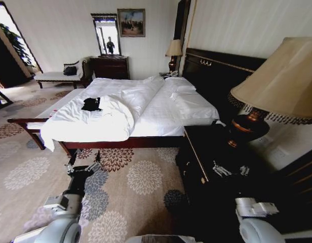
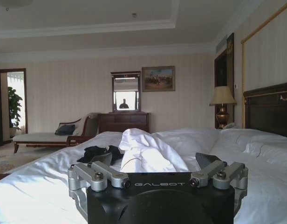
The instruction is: Fold the clothes on the bed.
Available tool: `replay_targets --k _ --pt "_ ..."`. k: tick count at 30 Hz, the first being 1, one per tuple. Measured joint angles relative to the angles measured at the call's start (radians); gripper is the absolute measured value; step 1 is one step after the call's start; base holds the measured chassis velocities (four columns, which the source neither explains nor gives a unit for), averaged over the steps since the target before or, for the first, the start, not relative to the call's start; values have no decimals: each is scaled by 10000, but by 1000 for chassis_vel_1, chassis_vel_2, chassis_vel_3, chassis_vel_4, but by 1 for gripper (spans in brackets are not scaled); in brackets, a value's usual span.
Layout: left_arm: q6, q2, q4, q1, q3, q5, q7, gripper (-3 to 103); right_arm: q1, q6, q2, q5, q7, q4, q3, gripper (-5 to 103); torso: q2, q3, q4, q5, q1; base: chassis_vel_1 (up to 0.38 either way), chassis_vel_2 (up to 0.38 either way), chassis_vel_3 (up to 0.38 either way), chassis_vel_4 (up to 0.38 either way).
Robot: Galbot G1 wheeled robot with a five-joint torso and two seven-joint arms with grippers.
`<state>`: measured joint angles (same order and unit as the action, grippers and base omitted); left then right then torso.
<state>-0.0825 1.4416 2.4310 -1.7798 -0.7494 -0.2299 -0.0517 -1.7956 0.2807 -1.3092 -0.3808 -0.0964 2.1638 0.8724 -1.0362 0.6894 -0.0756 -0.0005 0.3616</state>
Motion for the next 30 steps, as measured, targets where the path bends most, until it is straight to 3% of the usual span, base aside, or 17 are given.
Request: replay_targets --k 5,9,15,21,30 --pt "35 43 -52 -47 82 167 -11 100 -75 -217 -2 -15 188 219 11 100 0 0 1 -1 0 0 0 0 0" --pt "-9 148 -336 -20 185 311 -84 100 -128 -221 16 -407 824 412 -17 100 0 0 1 -1 0 0 0 0 0" --pt "-77 242 -412 -28 269 411 -132 100 -139 -51 40 -483 837 382 -27 100 0 0 1 0 0 0 0 0 0" --pt "154 363 -506 -15 369 342 -676 100 -108 -14 35 -342 970 420 -23 100 0 0 1 0 0 0 0 0 0" --pt "101 375 -592 42 423 331 -701 100 -84 -44 -183 -19 1364 315 -98 100 0 0 1 -1 0 0 0 0 0"
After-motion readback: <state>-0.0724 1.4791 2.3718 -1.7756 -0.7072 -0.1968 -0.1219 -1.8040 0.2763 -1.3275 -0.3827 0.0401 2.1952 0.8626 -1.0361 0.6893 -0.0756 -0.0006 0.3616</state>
